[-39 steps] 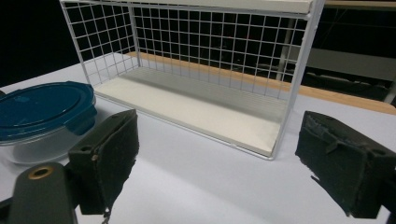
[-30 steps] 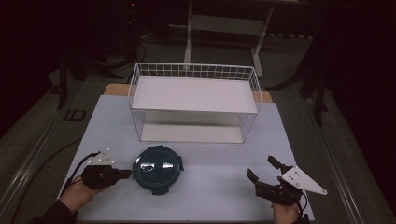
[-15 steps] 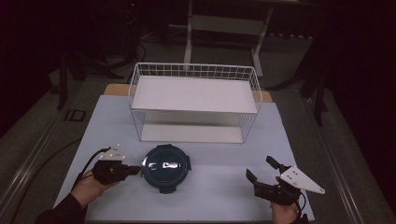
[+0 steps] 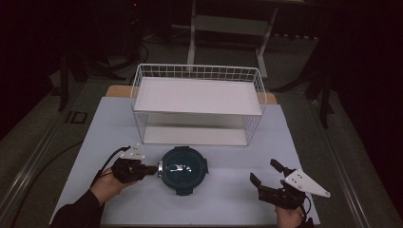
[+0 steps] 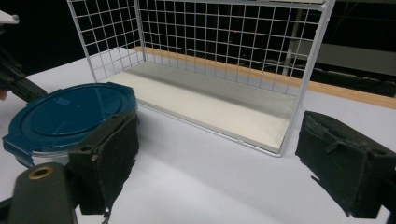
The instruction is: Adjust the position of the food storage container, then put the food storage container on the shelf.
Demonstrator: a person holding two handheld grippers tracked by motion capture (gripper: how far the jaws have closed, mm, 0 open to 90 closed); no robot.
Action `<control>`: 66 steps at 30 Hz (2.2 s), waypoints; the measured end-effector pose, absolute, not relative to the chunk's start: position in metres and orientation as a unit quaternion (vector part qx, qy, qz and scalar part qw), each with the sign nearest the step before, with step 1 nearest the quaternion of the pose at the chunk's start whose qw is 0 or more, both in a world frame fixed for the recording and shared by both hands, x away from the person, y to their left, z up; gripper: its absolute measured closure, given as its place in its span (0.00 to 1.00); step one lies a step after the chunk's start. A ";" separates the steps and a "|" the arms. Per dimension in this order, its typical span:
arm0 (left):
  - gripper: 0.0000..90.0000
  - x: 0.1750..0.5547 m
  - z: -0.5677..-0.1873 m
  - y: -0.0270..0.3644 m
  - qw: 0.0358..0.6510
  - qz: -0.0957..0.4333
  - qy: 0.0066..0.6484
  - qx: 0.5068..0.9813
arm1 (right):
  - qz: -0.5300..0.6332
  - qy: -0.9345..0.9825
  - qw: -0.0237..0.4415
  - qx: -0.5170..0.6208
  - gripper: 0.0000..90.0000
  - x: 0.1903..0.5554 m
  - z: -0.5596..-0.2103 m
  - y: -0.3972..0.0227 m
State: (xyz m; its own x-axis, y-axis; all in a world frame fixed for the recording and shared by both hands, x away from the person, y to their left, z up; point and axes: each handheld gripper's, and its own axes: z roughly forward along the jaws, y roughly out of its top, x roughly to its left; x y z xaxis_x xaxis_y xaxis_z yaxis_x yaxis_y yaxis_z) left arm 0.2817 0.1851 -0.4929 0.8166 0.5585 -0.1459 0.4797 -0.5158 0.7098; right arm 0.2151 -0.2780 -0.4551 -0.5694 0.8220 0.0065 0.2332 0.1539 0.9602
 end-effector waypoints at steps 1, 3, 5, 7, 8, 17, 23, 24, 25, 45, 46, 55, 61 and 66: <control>1.00 0.282 -0.493 0.183 0.390 0.051 0.298 0.870 | 0.533 0.708 0.276 0.373 0.14 0.215 -0.455 -0.278; 1.00 0.284 -0.493 0.180 0.391 0.049 0.296 0.870 | 0.533 0.708 0.275 0.373 0.14 0.215 -0.455 -0.278; 1.00 0.286 -0.493 0.175 0.391 0.049 0.294 0.871 | 0.533 0.708 0.276 0.372 0.14 0.215 -0.455 -0.278; 1.00 0.287 -0.492 0.171 0.391 0.047 0.291 0.872 | 0.533 0.709 0.275 0.372 0.14 0.215 -0.456 -0.277; 1.00 0.288 -0.492 0.169 0.391 0.047 0.289 0.873 | 0.532 0.709 0.275 0.372 0.14 0.215 -0.456 -0.277; 1.00 0.294 -0.492 0.153 0.388 0.051 0.287 0.874 | 0.531 0.712 0.273 0.370 0.14 0.215 -0.456 -0.276; 1.00 0.295 -0.492 0.141 0.389 0.049 0.282 0.876 | 0.529 0.714 0.272 0.369 0.14 0.215 -0.457 -0.275; 1.00 0.295 -0.492 0.139 0.389 0.048 0.281 0.876 | 0.529 0.714 0.272 0.369 0.14 0.216 -0.457 -0.275; 1.00 0.295 -0.492 0.137 0.390 0.046 0.280 0.876 | 0.529 0.714 0.272 0.369 0.14 0.216 -0.457 -0.275; 0.98 0.296 -0.493 0.131 0.391 0.055 0.282 0.875 | 0.529 0.716 0.270 0.368 0.14 0.215 -0.457 -0.274; 0.95 0.296 -0.492 0.134 0.395 0.055 0.286 0.872 | 0.529 0.716 0.269 0.367 0.14 0.215 -0.457 -0.274; 0.23 0.292 -0.478 0.157 0.470 0.029 0.314 0.824 | 0.526 0.721 0.271 0.362 0.12 0.216 -0.460 -0.269; 0.01 0.284 -0.460 0.160 0.510 0.020 0.294 0.808 | 0.522 0.726 0.282 0.348 0.12 0.215 -0.459 -0.262; 0.01 0.283 -0.450 0.157 0.520 0.021 0.286 0.804 | 0.530 0.723 0.280 0.343 0.12 0.213 -0.456 -0.260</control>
State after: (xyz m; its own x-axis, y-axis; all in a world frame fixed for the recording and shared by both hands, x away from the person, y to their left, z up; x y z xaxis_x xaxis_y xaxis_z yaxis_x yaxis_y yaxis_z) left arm 0.2830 0.1568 -0.4503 0.8355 0.4821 -0.2636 0.4381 -0.2951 0.8491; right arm 0.2133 -0.2595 -0.4557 -0.6076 0.7932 -0.0417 0.1996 0.2033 0.9586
